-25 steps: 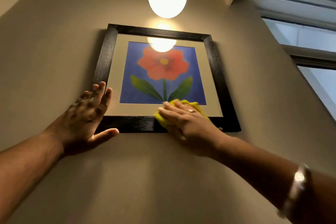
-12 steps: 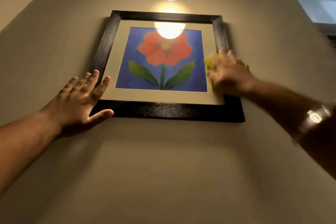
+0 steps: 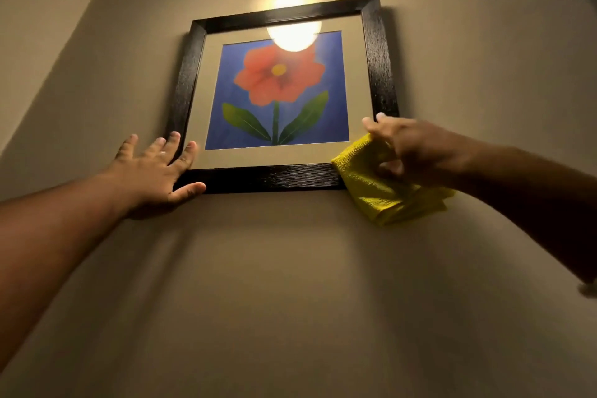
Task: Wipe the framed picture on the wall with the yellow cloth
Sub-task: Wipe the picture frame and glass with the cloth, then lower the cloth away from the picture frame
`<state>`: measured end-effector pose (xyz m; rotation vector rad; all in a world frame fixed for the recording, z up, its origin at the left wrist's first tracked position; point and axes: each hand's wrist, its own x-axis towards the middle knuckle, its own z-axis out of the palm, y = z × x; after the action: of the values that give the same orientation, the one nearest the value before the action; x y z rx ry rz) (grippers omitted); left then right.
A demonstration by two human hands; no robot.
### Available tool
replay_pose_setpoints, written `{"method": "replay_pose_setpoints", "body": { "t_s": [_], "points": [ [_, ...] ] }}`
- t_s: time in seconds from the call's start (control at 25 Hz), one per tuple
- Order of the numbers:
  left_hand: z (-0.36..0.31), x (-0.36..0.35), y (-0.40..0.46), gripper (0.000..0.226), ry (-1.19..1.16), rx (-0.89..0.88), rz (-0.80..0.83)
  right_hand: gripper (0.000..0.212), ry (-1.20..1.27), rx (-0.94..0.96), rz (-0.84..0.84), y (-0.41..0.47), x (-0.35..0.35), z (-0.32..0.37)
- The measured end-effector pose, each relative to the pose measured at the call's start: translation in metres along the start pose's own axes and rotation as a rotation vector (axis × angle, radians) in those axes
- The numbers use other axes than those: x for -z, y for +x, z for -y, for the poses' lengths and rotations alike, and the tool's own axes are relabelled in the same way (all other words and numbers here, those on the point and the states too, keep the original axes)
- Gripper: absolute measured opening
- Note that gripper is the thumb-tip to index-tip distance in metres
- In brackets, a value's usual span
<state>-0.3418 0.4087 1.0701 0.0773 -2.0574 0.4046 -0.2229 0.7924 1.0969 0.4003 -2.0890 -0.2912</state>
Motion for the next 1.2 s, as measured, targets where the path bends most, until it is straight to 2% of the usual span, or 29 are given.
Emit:
{"method": "replay_pose_setpoints", "body": {
  "t_s": [0.08,0.16,0.24,0.32,0.36,0.4,0.48,0.56,0.64,0.72,0.88,1.0,1.08,1.2],
  "points": [
    [-0.004,0.013,-0.008,0.09,0.052,-0.001,0.038,0.075,-0.318,-0.057,-0.081,-0.001,0.007,0.004],
    [-0.005,0.018,-0.024,0.086,0.089,-0.035,0.02,0.048,-0.425,-0.071,-0.146,-0.004,0.015,0.016],
    [0.005,0.031,-0.039,0.089,0.026,-0.092,-0.083,0.022,-0.426,-0.027,-0.167,-0.007,0.018,0.039],
    [0.024,0.058,-0.061,0.088,-0.234,-0.191,-0.168,0.002,-0.17,0.024,-0.137,-0.011,0.011,0.077],
    [0.033,0.073,-0.076,0.086,-0.411,-0.255,-0.157,0.01,0.025,0.046,-0.116,-0.012,0.007,0.105],
    [0.045,0.087,-0.099,0.086,-0.561,-0.32,-0.092,0.017,0.214,0.075,-0.086,-0.012,0.002,0.14],
    [0.062,0.094,-0.15,0.087,-0.671,-0.441,0.121,0.013,0.503,0.142,-0.016,-0.017,-0.013,0.22],
    [0.099,0.065,-0.214,0.069,-0.744,-0.453,0.317,0.015,0.713,0.217,0.044,-0.018,-0.038,0.31],
    [0.152,0.015,-0.284,0.041,-0.834,-0.288,0.34,0.017,0.865,0.329,0.181,-0.022,-0.071,0.4],
    [0.213,-0.045,-0.367,0.026,-0.899,-0.054,0.38,0.018,1.018,0.404,0.323,-0.036,-0.12,0.505],
    [0.293,-0.161,-0.561,0.027,-1.132,0.577,0.597,0.023,1.38,0.387,0.697,-0.117,-0.233,0.711],
    [0.307,-0.226,-0.722,0.022,-1.241,1.097,0.721,0.022,1.508,0.345,0.951,-0.219,-0.315,0.835],
    [0.293,-0.263,-0.848,0.018,-1.231,1.357,0.741,0.02,1.509,0.363,1.123,-0.315,-0.369,0.915],
    [0.235,-0.293,-1.031,0.021,-1.142,1.668,0.76,0.012,1.398,0.37,1.392,-0.482,-0.428,1.002]
  ]
}}
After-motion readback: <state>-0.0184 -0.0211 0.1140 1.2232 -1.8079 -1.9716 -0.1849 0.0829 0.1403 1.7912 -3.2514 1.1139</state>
